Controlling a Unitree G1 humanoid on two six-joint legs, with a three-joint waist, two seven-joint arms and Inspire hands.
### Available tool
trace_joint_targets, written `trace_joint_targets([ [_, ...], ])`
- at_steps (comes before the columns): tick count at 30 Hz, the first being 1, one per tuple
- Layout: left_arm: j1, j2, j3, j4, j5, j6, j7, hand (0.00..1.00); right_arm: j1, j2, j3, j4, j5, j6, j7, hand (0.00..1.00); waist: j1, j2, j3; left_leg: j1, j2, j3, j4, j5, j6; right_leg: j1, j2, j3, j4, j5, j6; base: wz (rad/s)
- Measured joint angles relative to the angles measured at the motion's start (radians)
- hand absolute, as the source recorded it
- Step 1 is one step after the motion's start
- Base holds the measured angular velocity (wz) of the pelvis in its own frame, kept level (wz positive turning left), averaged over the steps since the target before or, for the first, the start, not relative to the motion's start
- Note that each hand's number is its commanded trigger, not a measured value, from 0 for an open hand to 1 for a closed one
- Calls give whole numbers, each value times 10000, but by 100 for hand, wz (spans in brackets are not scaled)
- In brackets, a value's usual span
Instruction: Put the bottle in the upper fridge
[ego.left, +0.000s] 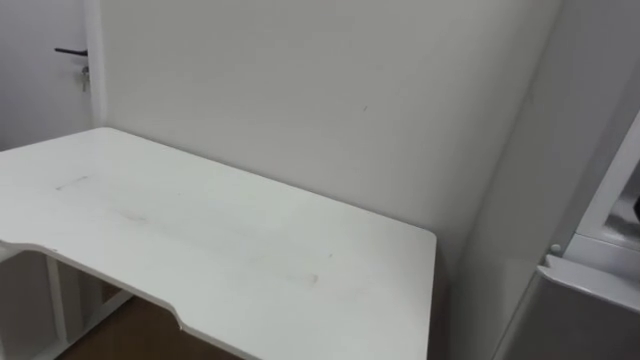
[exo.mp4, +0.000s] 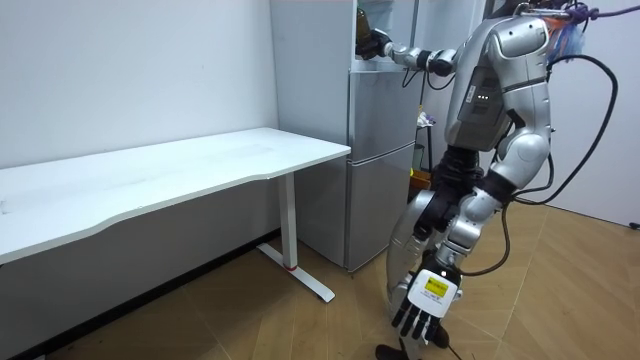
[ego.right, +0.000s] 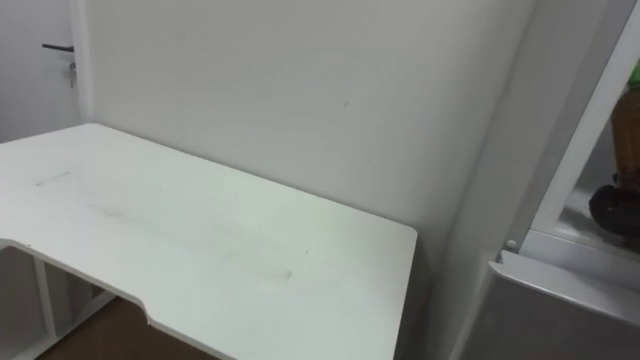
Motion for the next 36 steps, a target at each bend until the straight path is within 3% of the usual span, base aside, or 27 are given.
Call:
trace_joint_targets([
  [12,11,19,-1,-49,37,3,8,0,19,-7,0,-2,0,8,0,100,3,-6,-4,-10,-2,-6,7,14,20,-2,0,-17,5,14,-9,0],
  [13,6,19,-1,-49,38,4,10,0,19,-7,-1,-2,0,9,-1,92,3,-6,-4,-12,-2,-7,8,13,20,-3,0,-18,5,13,-9,0],
  [14,35,20,-1,-49,38,10,12,0,19,-7,0,-1,0,11,-4,38,5,-6,-5,-12,-2,-8,12,11,17,-5,0,-14,4,13,-9,0],
  [15,30,32,-1,-62,41,19,9,0,18,-6,-1,-1,-9,14,-9,0,6,-5,-5,-29,2,-14,31,7,15,-14,3,-16,6,15,-11,0],
  [18,-16,126,-4,-303,48,164,-30,0,16,-9,-32,3,-65,26,-36,0,4,-3,-7,-112,13,-53,99,-4,14,-69,21,-24,16,40,-50,1],
  [24,-628,675,-6,-348,27,195,-61,0,-94,-224,-66,109,-93,80,-204,0,314,10,-14,-680,113,-61,380,-52,-51,-652,88,84,211,97,-78,-7],
  [30,-795,747,-43,-341,3,200,-89,0,-332,-312,-24,422,-115,241,-204,0,630,12,-10,-799,209,161,391,-34,-55,-883,115,255,220,209,-122,-13],
  [36,-875,787,-81,-355,-77,205,-81,0,-342,-457,-25,450,50,241,-239,0,577,32,-8,-1181,213,34,610,-42,-38,-1163,117,183,375,175,-156,4],
])
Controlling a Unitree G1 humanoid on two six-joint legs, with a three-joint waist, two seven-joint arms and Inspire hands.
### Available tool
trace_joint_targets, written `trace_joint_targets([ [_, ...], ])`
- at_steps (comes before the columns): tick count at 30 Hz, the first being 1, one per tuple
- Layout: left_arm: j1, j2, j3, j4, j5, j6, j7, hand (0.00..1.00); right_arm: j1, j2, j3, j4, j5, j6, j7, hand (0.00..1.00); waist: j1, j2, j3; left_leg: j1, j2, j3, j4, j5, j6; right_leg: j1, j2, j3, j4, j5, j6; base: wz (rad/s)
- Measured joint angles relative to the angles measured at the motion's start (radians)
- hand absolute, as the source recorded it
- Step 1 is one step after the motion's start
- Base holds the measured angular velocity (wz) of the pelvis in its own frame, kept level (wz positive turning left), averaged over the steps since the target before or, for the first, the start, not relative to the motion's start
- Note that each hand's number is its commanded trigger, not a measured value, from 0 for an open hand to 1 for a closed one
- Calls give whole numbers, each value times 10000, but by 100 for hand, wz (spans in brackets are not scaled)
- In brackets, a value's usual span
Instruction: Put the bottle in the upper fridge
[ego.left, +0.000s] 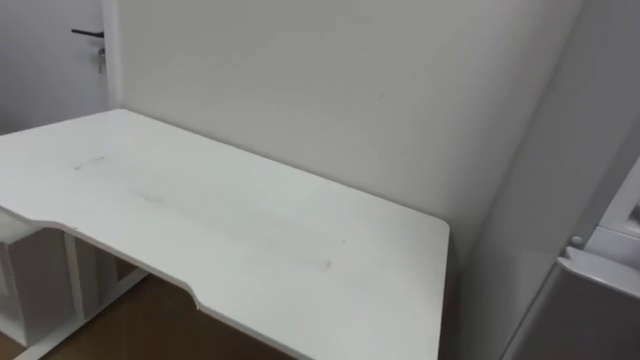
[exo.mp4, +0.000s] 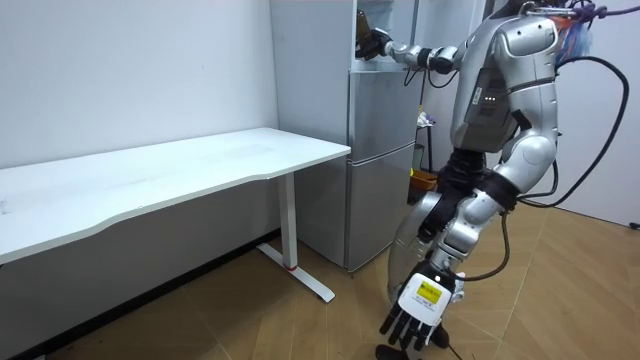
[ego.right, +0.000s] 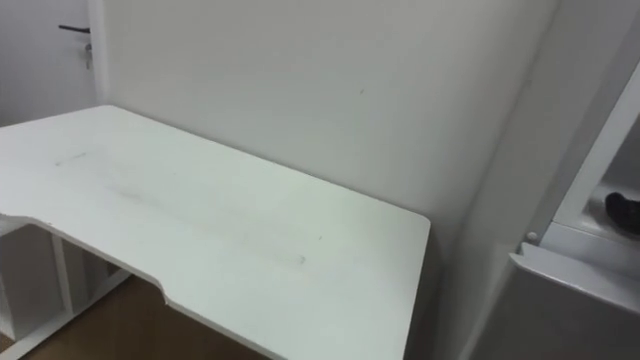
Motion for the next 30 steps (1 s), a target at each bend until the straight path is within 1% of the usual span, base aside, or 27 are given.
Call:
trace_joint_targets([
  [2,-79,2,-2,-2,3,0,48,0,-21,-114,-2,-4,69,0,-2,0,-35,35,-14,-227,-1,-84,121,-1,4,-153,6,-73,33,-4,-15,7],
  [4,-144,6,-12,-45,26,3,87,0,-70,-193,0,-4,111,-1,-2,0,-9,95,-11,-373,0,-84,187,-4,10,-294,-20,-73,136,-11,-22,2],
  [6,-274,21,-215,-86,25,4,90,0,-245,-288,-1,-5,171,-17,-19,0,-14,269,-8,-618,30,-85,342,-16,32,-501,-6,-62,189,16,-21,-2],
  [7,-301,24,-260,-87,27,5,91,0,-281,-290,-2,-6,199,-17,-40,0,-14,303,-21,-659,32,-73,353,-15,33,-548,-5,-44,193,30,-20,-5],
  [8,-355,24,-370,-86,13,7,92,0,-405,-301,-2,-6,218,-17,-75,0,-30,434,-19,-747,37,-81,420,-22,45,-597,-6,-65,200,58,-18,-4],
  [9,-368,20,-414,-87,4,7,90,0,-462,-301,-1,-5,206,-18,-104,0,-32,500,-9,-763,35,-84,438,-25,51,-613,-6,-52,205,65,-13,0],
  [10,-369,19,-477,-88,4,10,91,0,-532,-305,-3,-5,213,-24,-132,0,-39,601,-11,-773,17,-79,439,-25,51,-637,-24,-30,213,73,-2,0],
  [12,-384,22,-492,-88,4,44,112,0,-613,-328,-14,-5,273,-59,-133,0,-42,696,-10,-788,-48,-103,434,-25,50,-772,-129,4,428,64,8,-2],
  [16,-424,18,-564,-90,42,293,108,0,-616,-416,-15,2,391,-69,-109,0,-85,760,-13,-847,-84,-143,446,-24,49,-834,-172,-26,500,44,19,4],
  [18,-515,19,-564,-87,54,435,108,0,-615,-500,-59,2,390,-68,21,0,-110,775,-17,-939,-221,-387,456,-20,43,-888,-186,-92,504,45,19,9],
  [22,-621,19,-573,0,56,595,107,0,-607,-592,-59,2,389,-68,404,0,-116,823,-32,-922,-222,-403,467,-13,32,-867,-189,-124,512,44,16,1],
  [25,-634,19,-572,-1,55,647,103,0,-601,-630,-60,3,389,-68,581,0,-142,827,-33,-912,-222,-404,467,-13,32,-840,-191,-173,510,32,-1,0],
  [27,-689,19,-571,0,55,766,102,0,-588,-639,-62,3,388,-67,652,0,-151,828,-33,-897,-218,-406,467,-13,32,-808,-198,-231,502,26,-7,2],
  [28,-735,19,-567,0,57,825,102,0,-559,-645,-91,3,389,-67,678,0,-151,827,-33,-879,-215,-408,467,-13,32,-786,-191,-229,495,22,-8,4],
  [30,-782,19,-564,-3,54,831,107,0,-513,-643,-340,3,390,-65,895,0,-140,827,-33,-875,-216,-410,467,-12,31,-779,-188,-225,493,16,-5,2],
])
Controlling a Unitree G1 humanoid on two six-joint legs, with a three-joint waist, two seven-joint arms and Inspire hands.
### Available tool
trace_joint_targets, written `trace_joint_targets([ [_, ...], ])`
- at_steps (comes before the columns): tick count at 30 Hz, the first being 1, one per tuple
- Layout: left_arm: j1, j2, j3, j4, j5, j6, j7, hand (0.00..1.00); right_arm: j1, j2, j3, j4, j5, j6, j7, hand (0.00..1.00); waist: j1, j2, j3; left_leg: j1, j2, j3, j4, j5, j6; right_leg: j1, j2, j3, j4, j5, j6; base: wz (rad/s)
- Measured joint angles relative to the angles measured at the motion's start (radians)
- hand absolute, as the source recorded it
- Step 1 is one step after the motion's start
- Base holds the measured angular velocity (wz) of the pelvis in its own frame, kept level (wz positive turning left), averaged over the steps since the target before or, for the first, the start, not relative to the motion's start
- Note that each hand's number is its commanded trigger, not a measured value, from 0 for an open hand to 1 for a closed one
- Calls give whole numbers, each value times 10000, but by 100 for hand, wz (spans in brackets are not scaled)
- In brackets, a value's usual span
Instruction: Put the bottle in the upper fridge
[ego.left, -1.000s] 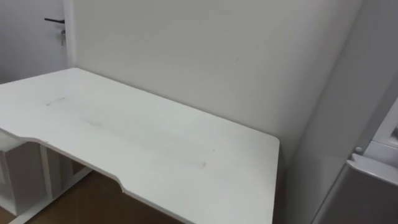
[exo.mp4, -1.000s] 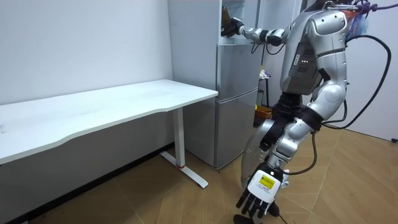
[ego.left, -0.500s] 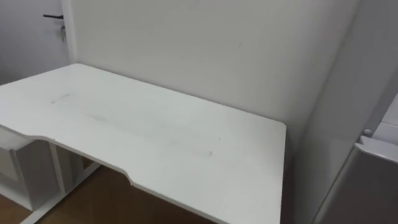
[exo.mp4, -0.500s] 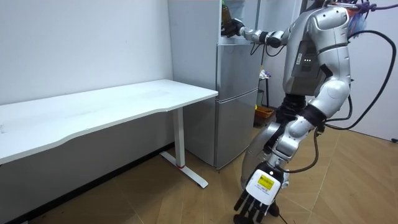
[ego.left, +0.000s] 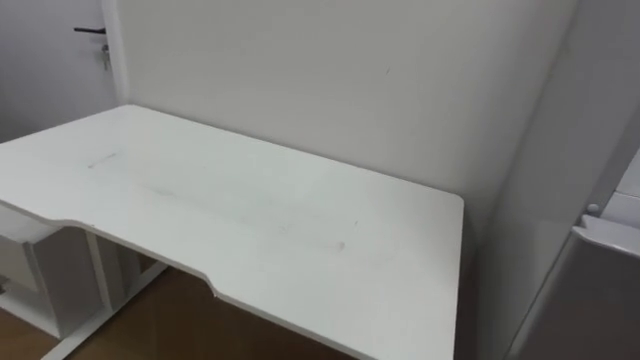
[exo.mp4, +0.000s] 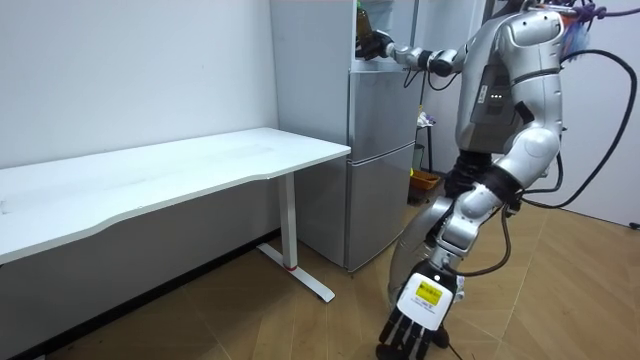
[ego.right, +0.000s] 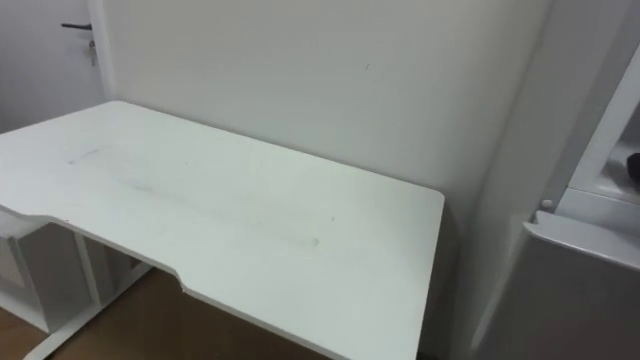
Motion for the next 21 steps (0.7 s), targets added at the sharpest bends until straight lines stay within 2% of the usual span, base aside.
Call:
trace_joint_targets([
  [10,12,1,21,-3,-3,283,-1,0,207,-8,-29,0,471,67,999,0,-8,-3,-5,552,18,73,-182,11,17,511,26,-9,-162,-35,4,-1],
  [13,7,-1,22,4,-29,387,-1,0,438,-3,-92,1,1331,67,1312,0,-22,-9,-8,753,21,93,-261,11,17,683,34,11,-198,-43,6,0],
  [17,39,-1,35,-8,-1,460,0,0,947,43,-741,61,3294,67,2267,0,-51,-16,-13,842,20,78,-290,24,-3,801,27,-31,-190,-77,3,4],
  [21,311,-23,51,-7,-3,487,0,0,1569,338,-1270,60,5125,28,3360,0,-255,-22,-29,1098,25,121,-363,32,-9,1044,17,-10,-222,-112,20,2],
])
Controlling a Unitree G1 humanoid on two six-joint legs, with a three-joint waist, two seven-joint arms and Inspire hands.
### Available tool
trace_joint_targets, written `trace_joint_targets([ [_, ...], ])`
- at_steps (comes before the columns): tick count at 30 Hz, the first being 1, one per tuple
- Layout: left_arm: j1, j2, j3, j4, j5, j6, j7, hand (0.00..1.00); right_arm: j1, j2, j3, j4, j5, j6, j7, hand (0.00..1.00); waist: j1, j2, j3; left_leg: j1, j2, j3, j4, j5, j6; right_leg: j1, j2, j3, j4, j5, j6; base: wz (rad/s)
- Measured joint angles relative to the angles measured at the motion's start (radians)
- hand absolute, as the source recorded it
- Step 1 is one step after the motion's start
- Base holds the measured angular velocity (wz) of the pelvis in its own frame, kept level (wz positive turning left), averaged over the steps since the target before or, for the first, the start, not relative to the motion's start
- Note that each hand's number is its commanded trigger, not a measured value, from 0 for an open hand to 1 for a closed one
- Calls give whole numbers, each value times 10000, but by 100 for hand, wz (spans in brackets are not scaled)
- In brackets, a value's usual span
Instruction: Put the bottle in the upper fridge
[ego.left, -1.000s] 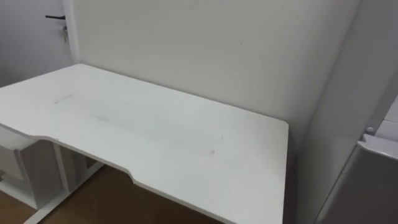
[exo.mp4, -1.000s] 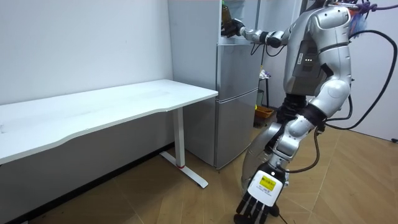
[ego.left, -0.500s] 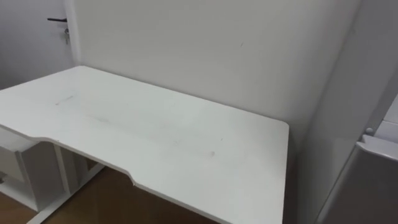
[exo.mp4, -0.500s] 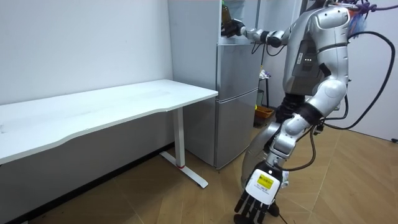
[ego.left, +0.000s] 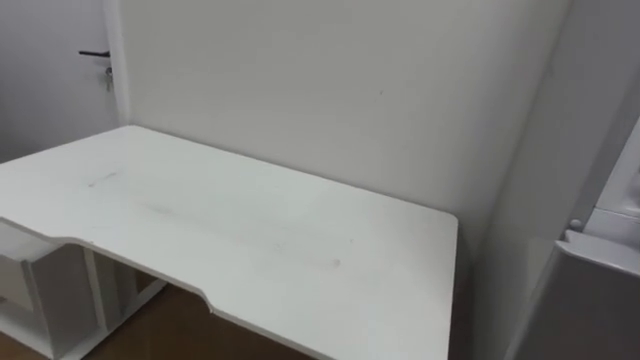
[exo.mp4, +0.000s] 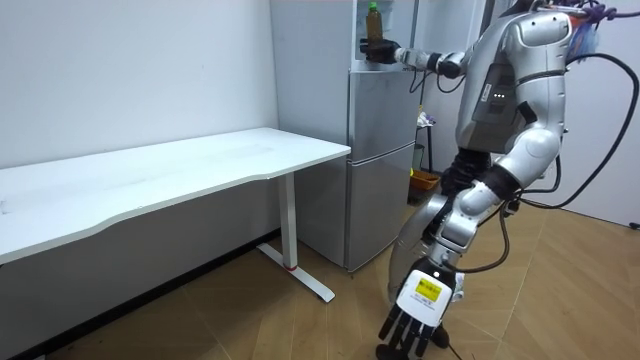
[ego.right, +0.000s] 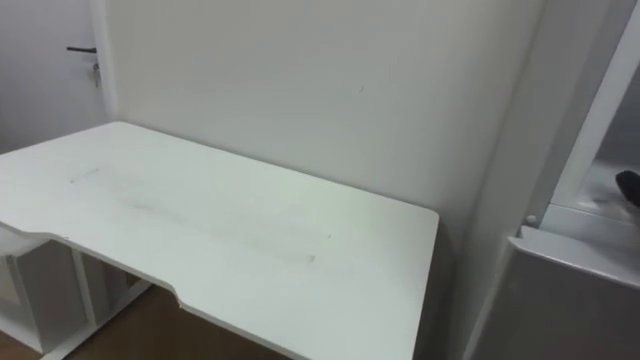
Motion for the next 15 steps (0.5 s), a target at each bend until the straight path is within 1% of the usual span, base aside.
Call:
trace_joint_targets([
  [1,50,-4,0,0,0,7,0,0,28,3,0,3,24,0,135,0,-17,-4,-1,51,14,35,-23,2,-3,35,1,9,-17,-3,-4,0],
  [2,163,-41,17,0,9,15,0,0,88,14,-33,6,32,0,415,0,-27,-22,-40,105,28,76,-53,2,-4,81,2,-5,-55,-6,-10,-5],
  [3,251,-139,153,0,46,22,0,0,194,64,-189,39,90,0,694,0,-51,-45,-50,224,23,84,-136,11,-17,212,13,-29,-170,15,-11,-3],
  [4,319,-185,193,-1,56,29,6,0,250,94,-256,99,171,0,819,0,-57,-62,-72,295,13,85,-169,10,-15,290,18,-33,-221,29,7,4],
  [5,430,-237,190,-1,56,49,6,0,427,113,-319,173,493,0,1038,0,-70,-90,-94,469,-2,85,-236,-5,4,486,26,-48,-307,44,70,6],
  [6,531,-277,190,-1,50,73,4,0,500,117,-332,251,640,1,1263,0,-99,-108,-98,595,-14,85,-268,-29,34,595,22,-21,-303,-4,105,6],
  [8,632,-345,232,-9,-5,72,15,0,607,152,-420,251,921,10,1534,0,-127,-144,-122,620,-17,89,-299,-35,40,609,21,-22,-310,-26,108,0],
  [10,722,-518,473,-8,-30,72,34,0,607,342,-503,255,1266,11,1698,0,-168,-148,-124,694,-5,138,-338,-33,37,655,22,-22,-323,-20,106,-7],
  [11,789,-641,601,-7,-29,71,79,0,631,524,-601,291,1353,23,1821,0,-200,-144,-125,824,2,172,-372,-41,30,769,26,-14,-363,-16,103,-6],
  [12,818,-682,598,-6,-38,67,74,0,734,691,-690,294,1545,34,1954,0,-260,-146,-124,911,7,168,-385,-54,24,875,44,-13,-431,-17,104,-4],
  [13,827,-699,598,-6,-40,66,69,0,811,754,-689,292,1602,121,2020,0,-281,-153,-120,952,10,174,-403,-56,21,906,50,8,-450,-25,90,0],
  [14,812,-719,598,-8,-39,46,63,0,946,758,-659,182,1547,349,2104,0,-284,-159,-117,961,18,192,-420,-53,16,893,49,37,-446,-51,46,-9],
  [15,798,-719,599,-23,-52,12,56,0,909,664,-558,240,1549,563,2193,0,-231,-173,-112,990,30,247,-473,-41,2,878,50,98,-448,-46,43,-13],
])
